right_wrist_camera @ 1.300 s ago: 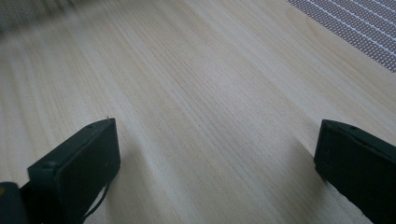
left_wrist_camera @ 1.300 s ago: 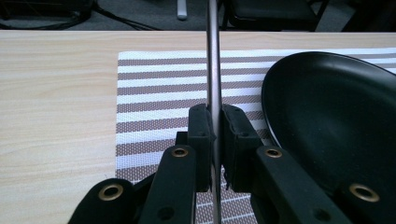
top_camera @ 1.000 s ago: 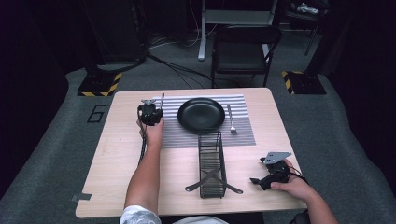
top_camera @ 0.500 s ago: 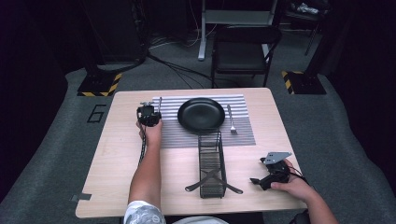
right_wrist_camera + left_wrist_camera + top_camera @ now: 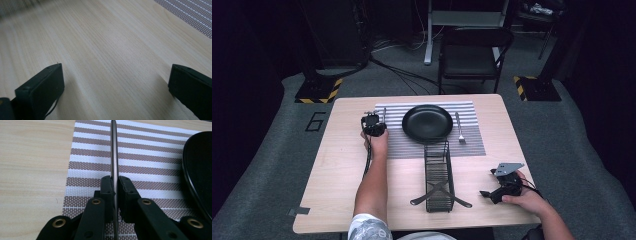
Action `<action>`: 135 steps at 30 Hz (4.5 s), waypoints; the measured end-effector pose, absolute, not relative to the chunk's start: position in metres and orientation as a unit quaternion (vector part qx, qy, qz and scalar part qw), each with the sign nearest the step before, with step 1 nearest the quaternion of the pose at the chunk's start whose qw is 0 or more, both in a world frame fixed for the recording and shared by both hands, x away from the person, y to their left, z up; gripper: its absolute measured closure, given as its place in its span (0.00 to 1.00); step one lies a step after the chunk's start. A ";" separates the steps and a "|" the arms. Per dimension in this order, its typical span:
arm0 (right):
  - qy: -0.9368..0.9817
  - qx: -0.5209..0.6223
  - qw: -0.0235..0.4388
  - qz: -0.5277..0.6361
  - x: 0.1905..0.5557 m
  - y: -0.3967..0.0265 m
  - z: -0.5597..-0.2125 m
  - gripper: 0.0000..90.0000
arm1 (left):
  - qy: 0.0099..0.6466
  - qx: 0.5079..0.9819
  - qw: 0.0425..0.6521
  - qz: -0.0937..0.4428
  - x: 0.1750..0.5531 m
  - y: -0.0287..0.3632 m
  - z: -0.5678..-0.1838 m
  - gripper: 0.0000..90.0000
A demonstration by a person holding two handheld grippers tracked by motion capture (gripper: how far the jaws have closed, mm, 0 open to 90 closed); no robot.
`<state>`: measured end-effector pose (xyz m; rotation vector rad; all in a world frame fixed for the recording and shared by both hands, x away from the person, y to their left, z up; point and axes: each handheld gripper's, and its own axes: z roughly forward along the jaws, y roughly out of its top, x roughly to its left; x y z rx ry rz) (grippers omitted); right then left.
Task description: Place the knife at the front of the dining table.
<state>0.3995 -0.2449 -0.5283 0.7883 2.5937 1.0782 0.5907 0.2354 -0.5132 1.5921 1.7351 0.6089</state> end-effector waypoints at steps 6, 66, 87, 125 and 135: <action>0.884 0.269 0.112 0.367 0.399 -0.245 -0.528 0.00 | 0.661 0.631 0.338 0.226 0.594 0.228 -0.512 0.90; 0.883 0.271 0.113 0.367 0.399 -0.245 -0.528 0.00 | 0.585 0.698 0.372 0.178 0.506 0.242 -0.504 0.62; 0.883 0.271 0.114 0.367 0.399 -0.245 -0.528 0.00 | 0.578 0.703 0.377 0.169 0.490 0.235 -0.519 0.57; 0.883 0.270 0.114 0.367 0.399 -0.245 -0.528 0.00 | 0.526 0.717 0.415 0.191 0.457 0.236 -0.458 0.57; 0.883 0.271 0.114 0.367 0.399 -0.245 -0.528 0.00 | 0.507 0.728 0.421 0.190 0.435 0.247 -0.457 0.52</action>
